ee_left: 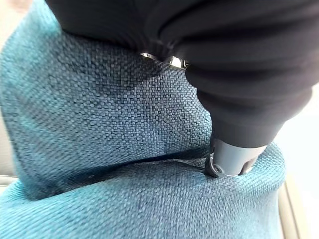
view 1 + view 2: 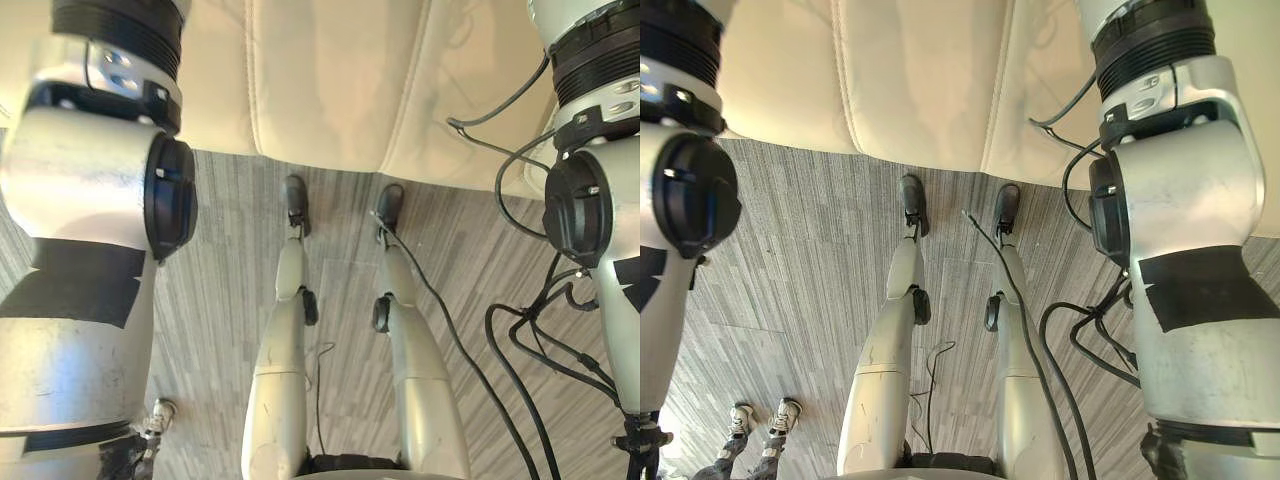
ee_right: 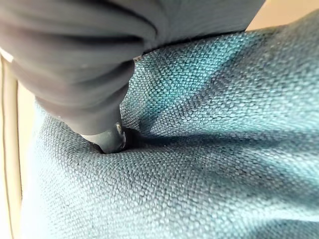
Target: Pick up cushions and gather them together orderly.
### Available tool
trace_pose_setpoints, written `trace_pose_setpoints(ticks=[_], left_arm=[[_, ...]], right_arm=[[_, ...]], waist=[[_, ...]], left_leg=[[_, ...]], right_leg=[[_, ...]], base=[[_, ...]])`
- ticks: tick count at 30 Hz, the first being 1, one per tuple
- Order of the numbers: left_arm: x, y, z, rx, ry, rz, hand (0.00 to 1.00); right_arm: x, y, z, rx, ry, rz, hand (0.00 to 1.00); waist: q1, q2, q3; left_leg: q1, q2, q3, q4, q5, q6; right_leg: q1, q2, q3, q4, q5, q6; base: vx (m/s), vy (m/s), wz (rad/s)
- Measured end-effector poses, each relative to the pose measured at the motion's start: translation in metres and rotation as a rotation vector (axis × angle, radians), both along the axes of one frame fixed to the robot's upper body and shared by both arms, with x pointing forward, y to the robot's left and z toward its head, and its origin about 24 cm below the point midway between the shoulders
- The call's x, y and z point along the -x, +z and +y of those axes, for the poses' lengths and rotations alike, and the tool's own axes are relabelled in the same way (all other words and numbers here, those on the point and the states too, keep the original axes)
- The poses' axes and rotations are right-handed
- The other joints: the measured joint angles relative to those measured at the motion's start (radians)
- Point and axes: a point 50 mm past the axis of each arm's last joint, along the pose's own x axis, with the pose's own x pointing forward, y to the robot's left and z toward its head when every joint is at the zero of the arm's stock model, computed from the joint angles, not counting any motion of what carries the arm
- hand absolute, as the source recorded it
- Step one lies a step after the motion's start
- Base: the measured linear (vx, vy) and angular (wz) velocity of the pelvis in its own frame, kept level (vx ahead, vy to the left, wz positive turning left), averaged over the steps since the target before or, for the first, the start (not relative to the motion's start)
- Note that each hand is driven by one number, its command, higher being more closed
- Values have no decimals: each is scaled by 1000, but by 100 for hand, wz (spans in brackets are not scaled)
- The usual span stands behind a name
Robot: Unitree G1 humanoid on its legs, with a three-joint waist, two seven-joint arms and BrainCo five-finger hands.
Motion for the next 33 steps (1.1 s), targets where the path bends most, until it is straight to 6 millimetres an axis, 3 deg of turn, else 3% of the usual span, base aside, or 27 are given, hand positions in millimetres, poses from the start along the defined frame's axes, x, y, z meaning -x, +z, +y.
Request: trace_pose_setpoints(ticks=[4, 5, 7, 10, 15, 19, 22, 24, 26, 27, 28, 29, 30, 32, 33], left_arm=[[-20, -42, -1, 7, -43, 86, 0], [-25, -56, -1, 9, -52, 118, 0], [-29, -67, 0, 11, -67, 142, 0], [-35, -86, 7, 22, -80, 182, 0], [-34, -110, 34, 124, -65, 174, 0], [-17, -122, 76, 166, 9, 83, 0], [5, -152, 105, 145, 102, 34, 0], [21, -185, 123, 158, 170, 44, 0], [29, -213, 123, 138, 179, 90, 0], [33, -238, 119, 142, 174, 140, 0], [35, -252, 116, 143, 170, 172, 0], [39, -295, 101, 149, 140, 293, 0], [41, -304, 97, 150, 127, 320, 0], [61, -381, 60, 168, 20, 561, 0], [67, -399, 51, 170, -6, 624, 0]], right_arm=[[-16, -30, -4, 9, -2, 60, 0], [-20, -40, -6, 11, -7, 84, 0], [-23, -47, -9, 10, -11, 99, 0], [-26, -58, -14, -26, 2, 109, 0], [-17, -64, -20, -71, 55, 32, 0], [10, -68, -37, -58, 64, -138, 0], [30, -105, -45, 38, 47, -213, 0], [39, -150, -50, 107, 16, -170, 0], [41, -182, -55, 139, -18, -101, 0], [43, -209, -58, 153, -36, -33, 0], [44, -223, -58, 156, -39, 5, 0], [47, -262, -57, 160, -57, 118, 0], [48, -270, -57, 160, -60, 139, 0], [60, -333, -52, 140, -79, 341, 0], [63, -348, -50, 130, -82, 398, 0]], waist=[[-2, 0, 0], [-1, 0, -1], [-3, 0, -1], [1, -2, -2], [0, -6, -20], [-4, -5, -38], [-1, -8, -75], [-1, -9, -76], [-1, -9, -78], [1, -9, -80], [-1, -9, -80], [-1, -9, -80], [0, -10, -82], [0, -13, -91], [1, -16, -95]], left_leg=[[36, 2, 6, 0, -1, -1], [50, 7, 7, -1, -17, -19], [59, 11, 7, -1, -33, -36], [82, 19, 4, -1, -46, -19], [119, 23, 19, -2, -49, -15], [148, 29, 25, -1, -43, 1], [184, 40, 35, -3, -60, -10], [240, 42, 45, -2, -60, -10], [268, 38, 45, -3, -63, -9], [291, 40, 45, -2, -81, 15], [300, 41, 45, -2, -83, 17], [331, 40, 43, -1, -87, 21], [337, 40, 43, -1, -89, 23], [396, 35, 42, -1, -113, 29], [411, 33, 42, -1, -117, 30]], right_leg=[[31, 2, 2, 1, 0, 0], [44, 5, 2, 1, 1, 0], [55, 8, 2, 1, 2, -2], [83, 18, -1, -9, 8, -10], [116, 23, 5, -14, 9, -11], [141, 30, 20, -11, -1, -11], [155, 35, 24, 36, -48, -18], [188, 35, 29, 83, -81, -19], [203, 34, 26, 115, -108, -20], [217, 37, 24, 133, -122, -20], [225, 37, 23, 140, -129, -20], [250, 33, 20, 159, -147, -18], [253, 33, 20, 165, -151, -18], [290, 22, 17, 216, -196, -13], [300, 18, 16, 230, -207, -11]], base=[[11, 139, -4], [-8, 119, -3], [-17, 121, 0], [-25, 107, 1], [0, 110, -5], [39, 99, -4], [19, 78, -1], [-7, 54, -1], [-5, 50, 6], [0, 54, 6], [11, 82, 11], [9, 39, 12], [22, 88, 15], [38, 100, 15], [50, 87, 17]])
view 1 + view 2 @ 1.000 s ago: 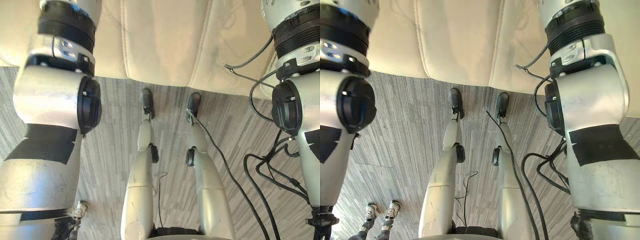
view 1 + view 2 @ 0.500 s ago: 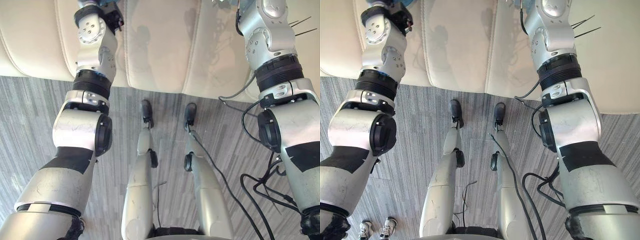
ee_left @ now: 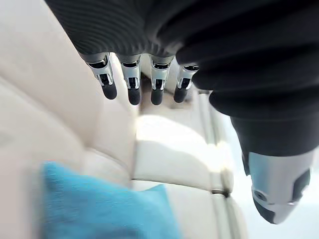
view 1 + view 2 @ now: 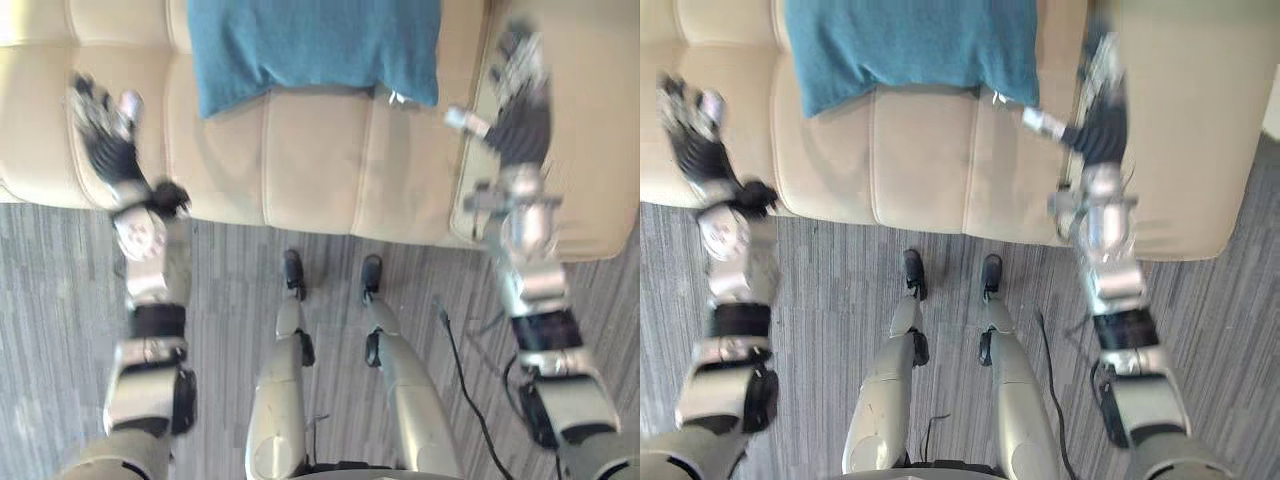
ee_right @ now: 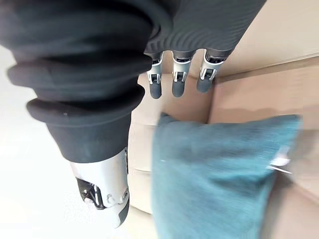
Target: Pick up cushions and gather them together orderly.
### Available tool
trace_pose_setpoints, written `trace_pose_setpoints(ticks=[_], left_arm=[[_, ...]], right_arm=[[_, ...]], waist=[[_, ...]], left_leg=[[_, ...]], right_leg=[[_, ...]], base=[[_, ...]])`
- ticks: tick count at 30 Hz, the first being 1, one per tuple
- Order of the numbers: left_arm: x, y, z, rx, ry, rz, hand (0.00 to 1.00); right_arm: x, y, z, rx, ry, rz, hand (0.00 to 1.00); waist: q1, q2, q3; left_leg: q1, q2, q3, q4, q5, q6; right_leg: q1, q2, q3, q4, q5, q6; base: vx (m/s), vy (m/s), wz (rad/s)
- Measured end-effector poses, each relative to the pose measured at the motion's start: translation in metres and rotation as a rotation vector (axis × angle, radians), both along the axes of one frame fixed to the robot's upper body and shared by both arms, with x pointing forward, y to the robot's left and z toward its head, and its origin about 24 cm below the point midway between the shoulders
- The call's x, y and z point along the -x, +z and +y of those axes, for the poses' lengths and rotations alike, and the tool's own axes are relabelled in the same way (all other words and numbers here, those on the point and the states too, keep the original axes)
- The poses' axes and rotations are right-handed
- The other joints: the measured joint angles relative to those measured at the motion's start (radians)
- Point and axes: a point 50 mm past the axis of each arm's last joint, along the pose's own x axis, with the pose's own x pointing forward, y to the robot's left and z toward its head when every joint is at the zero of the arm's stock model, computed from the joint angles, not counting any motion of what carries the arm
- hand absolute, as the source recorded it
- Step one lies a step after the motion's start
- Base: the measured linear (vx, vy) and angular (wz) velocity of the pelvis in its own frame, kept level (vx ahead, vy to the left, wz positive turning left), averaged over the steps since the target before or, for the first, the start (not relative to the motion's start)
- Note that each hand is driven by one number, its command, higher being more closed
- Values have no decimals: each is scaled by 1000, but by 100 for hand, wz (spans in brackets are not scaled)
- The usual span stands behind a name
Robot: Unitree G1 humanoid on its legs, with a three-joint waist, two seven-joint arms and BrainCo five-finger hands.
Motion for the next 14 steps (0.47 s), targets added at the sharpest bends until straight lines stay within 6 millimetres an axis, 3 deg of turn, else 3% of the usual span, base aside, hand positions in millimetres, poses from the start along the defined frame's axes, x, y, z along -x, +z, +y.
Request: trace_pose_setpoints(ticks=[2, 3, 5, 8, 11, 14], left_arm=[[32, -67, -25, 16, -102, 265, 0], [40, -81, -28, 19, -119, 325, 0], [76, -127, -35, 25, -161, 546, 0], [119, -164, -29, -4, -183, 754, 0], [149, -183, -18, -69, -211, 892, 0], [156, -187, -8, -88, -203, 932, 0]], right_arm=[[15, -69, 4, -29, -39, 273, 0], [21, -84, 4, -36, -49, 334, 0], [48, -140, -1, -64, -88, 577, 0], [89, -193, -14, -72, -136, 834, 0], [121, -225, -34, -45, -191, 1026, 0], [134, -234, -43, -48, -212, 1090, 0]], waist=[[5, -14, -46], [6, -16, -60], [9, -17, -122], [-1, -19, -216], [-6, -16, -269], [-8, -17, -274]], left_leg=[[59, -6, 0, 0, -18, 9], [73, -7, 0, 0, -22, 9], [159, -15, 1, 0, -41, 5], [266, -29, -2, -1, -74, 5], [338, -34, -10, -4, -101, 5], [371, -40, -21, -6, -109, 5]], right_leg=[[39, -11, -5, 46, -47, 6], [53, -13, -8, 51, -57, 10], [135, -24, -15, 63, -88, 17], [245, -33, -13, 53, -123, 33], [334, -37, -15, 21, -130, 41], [378, -40, -17, 0, -130, 42]], base=[[64, 44, 17], [88, 7, 18], [102, 1, 15], [124, 23, 11], [106, 42, 8], [43, 21, 6]])
